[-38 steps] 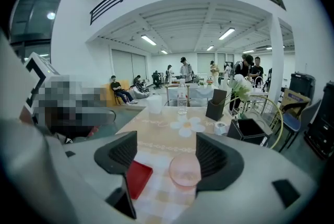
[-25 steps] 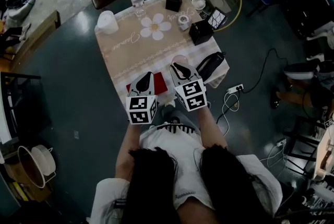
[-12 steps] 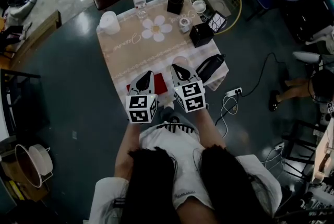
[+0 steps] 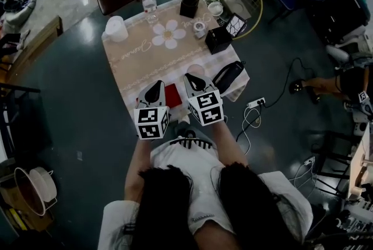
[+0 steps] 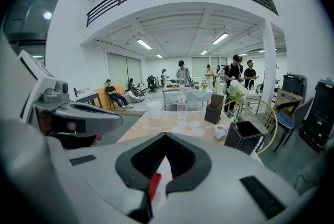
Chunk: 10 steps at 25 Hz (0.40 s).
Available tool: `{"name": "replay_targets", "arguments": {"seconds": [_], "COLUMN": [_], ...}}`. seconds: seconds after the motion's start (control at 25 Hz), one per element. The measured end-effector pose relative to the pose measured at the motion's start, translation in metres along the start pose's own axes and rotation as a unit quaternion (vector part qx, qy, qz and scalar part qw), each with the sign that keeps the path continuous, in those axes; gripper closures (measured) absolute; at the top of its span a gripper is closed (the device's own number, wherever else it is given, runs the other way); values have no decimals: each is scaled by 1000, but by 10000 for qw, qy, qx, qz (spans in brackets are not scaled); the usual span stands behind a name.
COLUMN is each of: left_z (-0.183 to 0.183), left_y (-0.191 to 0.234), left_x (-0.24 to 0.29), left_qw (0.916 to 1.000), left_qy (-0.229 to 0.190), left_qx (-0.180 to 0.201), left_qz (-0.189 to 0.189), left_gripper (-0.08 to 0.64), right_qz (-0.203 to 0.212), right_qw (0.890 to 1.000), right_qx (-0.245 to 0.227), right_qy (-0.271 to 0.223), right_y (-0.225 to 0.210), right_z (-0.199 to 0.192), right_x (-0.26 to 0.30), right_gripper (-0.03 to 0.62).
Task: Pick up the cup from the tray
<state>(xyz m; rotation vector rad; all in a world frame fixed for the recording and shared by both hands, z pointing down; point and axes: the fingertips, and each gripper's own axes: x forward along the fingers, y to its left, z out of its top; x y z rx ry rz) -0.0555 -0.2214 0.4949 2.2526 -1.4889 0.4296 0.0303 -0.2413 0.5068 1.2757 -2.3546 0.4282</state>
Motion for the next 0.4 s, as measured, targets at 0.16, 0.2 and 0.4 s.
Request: {"name": "replay_targets", "arguments": {"seconds": [0.16, 0.2, 0.4], "left_z": [1, 1, 3], "left_y": [-2, -3, -3], "left_x": [1, 1, 1], "left_qw": [10000, 10000, 10000], "left_qy": [-17, -22, -49], "left_qx": [7, 15, 26], "left_qz": [-24, -33, -81], "left_gripper": [554, 553, 552], "right_qz": [0, -3, -21], "right_qw": [10000, 10000, 10000], "right_qx": [-75, -69, -6], "right_qy": [37, 40, 46], "right_y": [0, 0, 1], "right_z": [-1, 0, 0], "right_x": [0, -1, -2], "right_gripper": [586, 586, 584]}}
